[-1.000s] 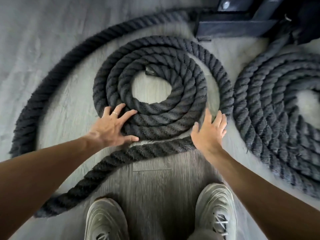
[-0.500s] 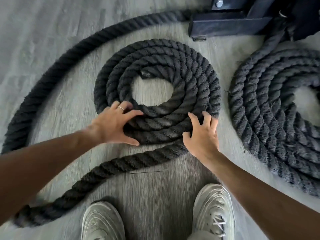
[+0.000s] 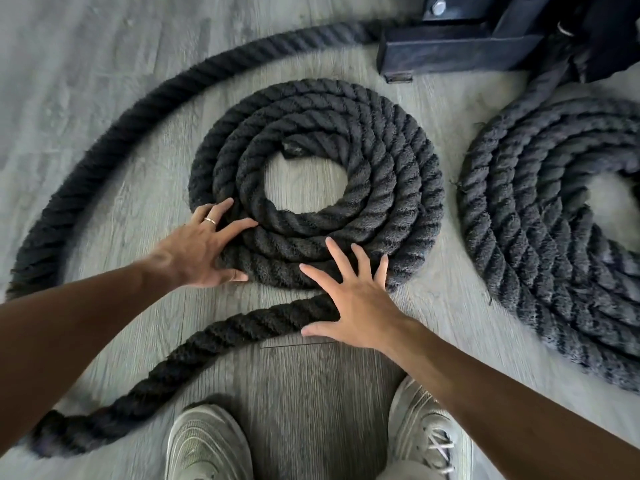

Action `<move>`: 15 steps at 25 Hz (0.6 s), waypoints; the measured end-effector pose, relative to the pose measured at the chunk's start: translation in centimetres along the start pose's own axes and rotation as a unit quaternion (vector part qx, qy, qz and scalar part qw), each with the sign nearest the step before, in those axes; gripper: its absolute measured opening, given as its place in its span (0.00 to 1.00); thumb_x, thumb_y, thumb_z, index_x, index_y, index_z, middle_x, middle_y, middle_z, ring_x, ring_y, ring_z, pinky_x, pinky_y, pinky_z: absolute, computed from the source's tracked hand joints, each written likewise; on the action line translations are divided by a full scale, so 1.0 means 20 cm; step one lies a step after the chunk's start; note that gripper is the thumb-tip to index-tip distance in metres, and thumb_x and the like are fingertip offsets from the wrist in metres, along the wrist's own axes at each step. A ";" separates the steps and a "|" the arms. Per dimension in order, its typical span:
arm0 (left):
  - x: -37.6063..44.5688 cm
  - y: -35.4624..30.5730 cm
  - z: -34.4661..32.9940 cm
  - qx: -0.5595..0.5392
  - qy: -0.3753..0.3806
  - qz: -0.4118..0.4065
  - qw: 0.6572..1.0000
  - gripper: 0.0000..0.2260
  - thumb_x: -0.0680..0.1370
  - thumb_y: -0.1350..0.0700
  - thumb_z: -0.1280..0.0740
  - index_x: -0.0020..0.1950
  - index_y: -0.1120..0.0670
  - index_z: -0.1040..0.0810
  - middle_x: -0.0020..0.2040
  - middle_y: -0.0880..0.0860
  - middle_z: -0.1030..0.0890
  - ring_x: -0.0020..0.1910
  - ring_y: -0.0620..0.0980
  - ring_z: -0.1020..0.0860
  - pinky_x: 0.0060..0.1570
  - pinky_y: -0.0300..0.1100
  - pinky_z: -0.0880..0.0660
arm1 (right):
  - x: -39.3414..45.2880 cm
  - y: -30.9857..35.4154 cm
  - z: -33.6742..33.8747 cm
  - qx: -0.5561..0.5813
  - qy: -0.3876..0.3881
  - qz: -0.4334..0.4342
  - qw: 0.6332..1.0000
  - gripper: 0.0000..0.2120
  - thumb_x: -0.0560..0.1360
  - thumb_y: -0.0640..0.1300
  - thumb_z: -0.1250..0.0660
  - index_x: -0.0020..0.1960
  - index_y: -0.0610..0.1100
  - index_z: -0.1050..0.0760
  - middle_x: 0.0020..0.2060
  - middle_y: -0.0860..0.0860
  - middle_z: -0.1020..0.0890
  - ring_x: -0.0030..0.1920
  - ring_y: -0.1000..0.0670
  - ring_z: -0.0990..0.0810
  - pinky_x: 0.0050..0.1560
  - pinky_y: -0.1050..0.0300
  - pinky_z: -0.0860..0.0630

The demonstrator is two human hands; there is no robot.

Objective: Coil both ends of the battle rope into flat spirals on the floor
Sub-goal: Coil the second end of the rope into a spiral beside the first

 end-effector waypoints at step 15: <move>-0.11 -0.33 0.03 -0.097 -0.089 0.024 0.991 0.42 0.69 0.19 0.53 0.78 0.41 0.41 0.67 0.56 0.35 0.64 0.57 0.30 0.59 0.55 0.23 | 0.14 -0.22 0.33 -0.105 0.032 0.017 0.994 0.47 0.60 0.53 0.16 0.73 0.62 0.36 0.82 0.49 0.54 0.80 0.37 0.60 0.70 0.29 0.69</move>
Point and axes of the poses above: each hand's wrist, its own x-axis towards the middle knuckle, its own z-axis out of the back of the hand, y = z × x, the point moved 2 cm from there along x, towards the middle knuckle
